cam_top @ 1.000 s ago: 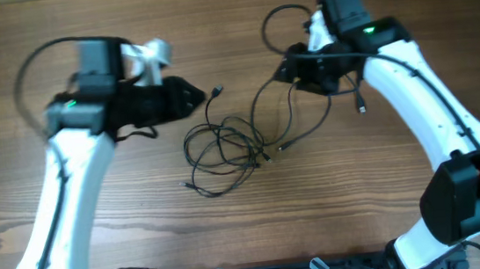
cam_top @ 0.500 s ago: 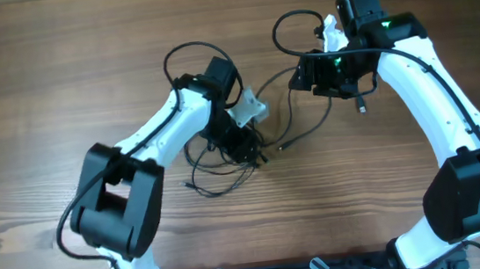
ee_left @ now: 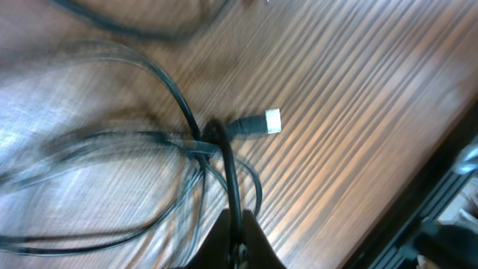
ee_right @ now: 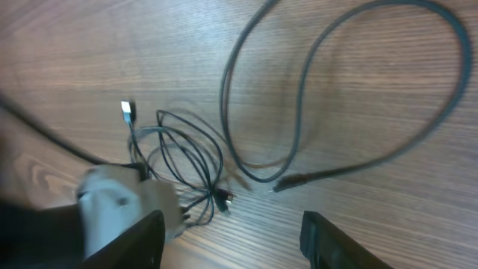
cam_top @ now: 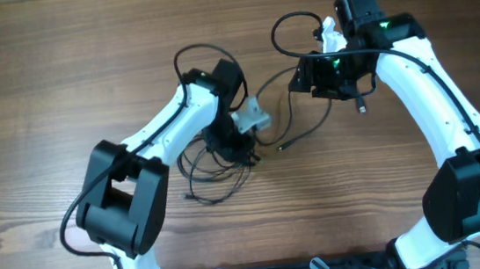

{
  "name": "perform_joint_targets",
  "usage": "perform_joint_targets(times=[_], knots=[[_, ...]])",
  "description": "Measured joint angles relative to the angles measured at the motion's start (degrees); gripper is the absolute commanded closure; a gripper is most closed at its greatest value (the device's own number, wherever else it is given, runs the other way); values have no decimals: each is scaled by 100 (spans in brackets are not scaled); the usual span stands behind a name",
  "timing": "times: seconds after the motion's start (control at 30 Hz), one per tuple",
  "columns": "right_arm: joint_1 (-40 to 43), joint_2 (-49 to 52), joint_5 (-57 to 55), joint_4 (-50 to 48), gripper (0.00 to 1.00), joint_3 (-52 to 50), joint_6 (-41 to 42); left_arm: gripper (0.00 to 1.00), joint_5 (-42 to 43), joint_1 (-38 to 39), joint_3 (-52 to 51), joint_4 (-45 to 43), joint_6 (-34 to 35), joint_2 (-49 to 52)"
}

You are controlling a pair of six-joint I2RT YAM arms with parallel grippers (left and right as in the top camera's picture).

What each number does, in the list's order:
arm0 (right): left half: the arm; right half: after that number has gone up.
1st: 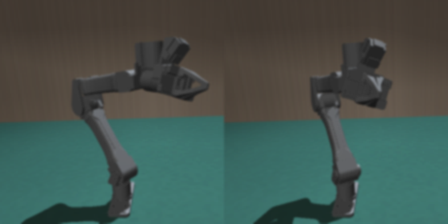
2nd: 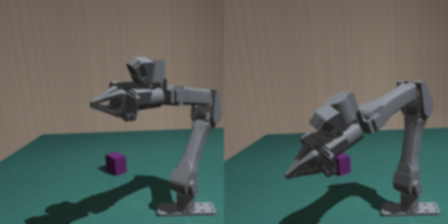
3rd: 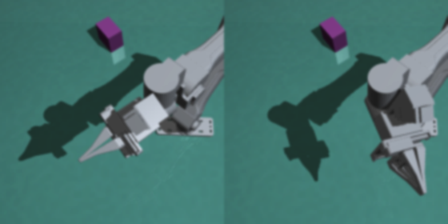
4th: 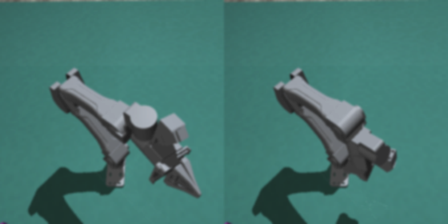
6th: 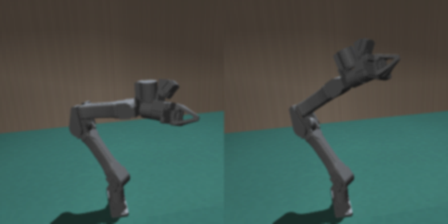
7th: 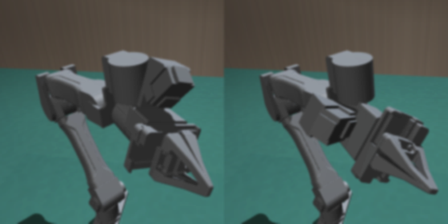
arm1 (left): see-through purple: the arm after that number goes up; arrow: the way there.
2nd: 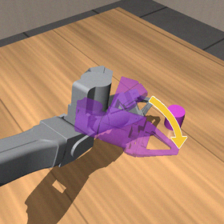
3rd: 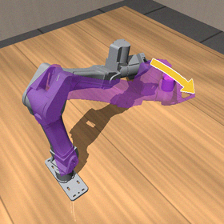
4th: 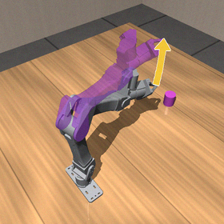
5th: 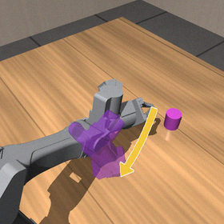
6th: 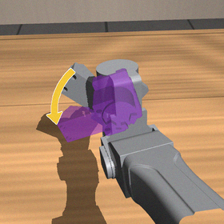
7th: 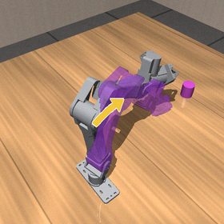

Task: Untangle cables

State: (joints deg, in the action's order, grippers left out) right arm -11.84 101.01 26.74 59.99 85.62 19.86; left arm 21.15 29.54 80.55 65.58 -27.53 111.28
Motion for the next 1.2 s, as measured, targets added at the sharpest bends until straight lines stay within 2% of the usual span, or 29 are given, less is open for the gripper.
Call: perform_joint_targets(times=[0.07,0.17,0.27,0.37,0.53,0.73,0.93,1.2], knots=[[-199,-2,55,-173,41,0,44,96,-96,-59,1172,389,422,-162],[-350,-2,621,-356,43,0,-13,96,-149,-313,2345,387,1211,-802],[-361,-2,1434,-638,43,0,-203,96,-173,-605,2916,339,1917,-1646],[-361,-83,1902,-1019,39,0,-295,96,-179,-704,2997,262,2391,-2363],[-369,-566,1932,-1165,37,0,-258,96,-179,-935,2992,-299,3106,-3042],[-944,-570,988,-1147,33,0,9,96,-177,-1392,2988,-973,3716,-4000],[-1641,-208,721,-1403,28,0,192,96,-179,-1980,2988,-1582,4334,-4345],[-2240,549,1047,-2020,29,0,57,96,-179,-2170,2988,-1698,4527,-4363]])
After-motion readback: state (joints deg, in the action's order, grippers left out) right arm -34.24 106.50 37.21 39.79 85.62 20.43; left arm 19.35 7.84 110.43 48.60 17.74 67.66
